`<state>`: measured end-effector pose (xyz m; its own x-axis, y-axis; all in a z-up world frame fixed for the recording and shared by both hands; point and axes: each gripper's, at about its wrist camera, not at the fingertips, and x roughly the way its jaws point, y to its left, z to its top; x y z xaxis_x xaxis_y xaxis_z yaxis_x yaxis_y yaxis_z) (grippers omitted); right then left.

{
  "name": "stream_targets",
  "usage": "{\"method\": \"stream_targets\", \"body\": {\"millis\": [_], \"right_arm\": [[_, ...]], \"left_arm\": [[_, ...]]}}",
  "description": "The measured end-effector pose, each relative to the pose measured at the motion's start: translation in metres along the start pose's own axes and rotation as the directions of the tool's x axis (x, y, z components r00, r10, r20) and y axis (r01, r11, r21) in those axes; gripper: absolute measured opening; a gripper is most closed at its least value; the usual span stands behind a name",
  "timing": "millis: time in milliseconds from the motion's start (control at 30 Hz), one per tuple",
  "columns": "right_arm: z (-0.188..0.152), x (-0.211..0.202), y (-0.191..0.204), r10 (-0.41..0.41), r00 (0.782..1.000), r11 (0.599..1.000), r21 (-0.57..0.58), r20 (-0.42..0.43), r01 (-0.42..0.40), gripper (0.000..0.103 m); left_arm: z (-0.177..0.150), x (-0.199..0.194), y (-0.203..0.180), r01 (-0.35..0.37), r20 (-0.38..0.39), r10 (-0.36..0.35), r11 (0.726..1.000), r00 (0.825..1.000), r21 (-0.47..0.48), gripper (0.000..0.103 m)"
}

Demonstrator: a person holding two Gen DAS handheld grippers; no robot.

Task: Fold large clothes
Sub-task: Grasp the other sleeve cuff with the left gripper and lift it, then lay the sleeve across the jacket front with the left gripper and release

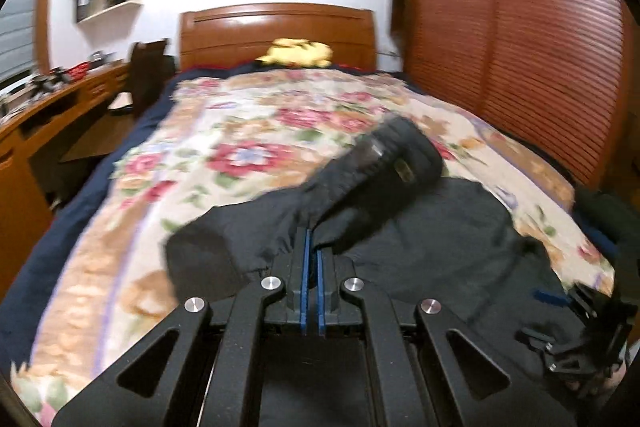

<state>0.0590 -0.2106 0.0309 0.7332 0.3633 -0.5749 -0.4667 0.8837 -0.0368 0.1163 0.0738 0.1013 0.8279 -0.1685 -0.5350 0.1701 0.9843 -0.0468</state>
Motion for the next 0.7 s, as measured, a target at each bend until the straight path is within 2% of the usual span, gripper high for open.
{"method": "stream_targets", "body": {"millis": [300,467,700], "right_arm": [[-0.003,-0.009,-0.007,-0.013,1.0,0.999,0.029,0.009,0.012,0.07],[-0.004,-0.016,-0.006,-0.018,1.0,0.999,0.039,0.021,0.017,0.07],[-0.006,-0.019,-0.007,-0.014,0.999,0.999,0.05,0.03,0.013,0.07]], "left_arm": [[-0.04,-0.005,-0.068,0.101,-0.055,-0.097,0.99,0.994,0.097,0.003],[-0.059,-0.006,-0.087,0.089,-0.073,-0.079,0.985,0.994,0.146,0.003],[-0.087,-0.012,-0.09,0.06,-0.071,-0.048,0.982,0.996,0.179,0.004]]}}
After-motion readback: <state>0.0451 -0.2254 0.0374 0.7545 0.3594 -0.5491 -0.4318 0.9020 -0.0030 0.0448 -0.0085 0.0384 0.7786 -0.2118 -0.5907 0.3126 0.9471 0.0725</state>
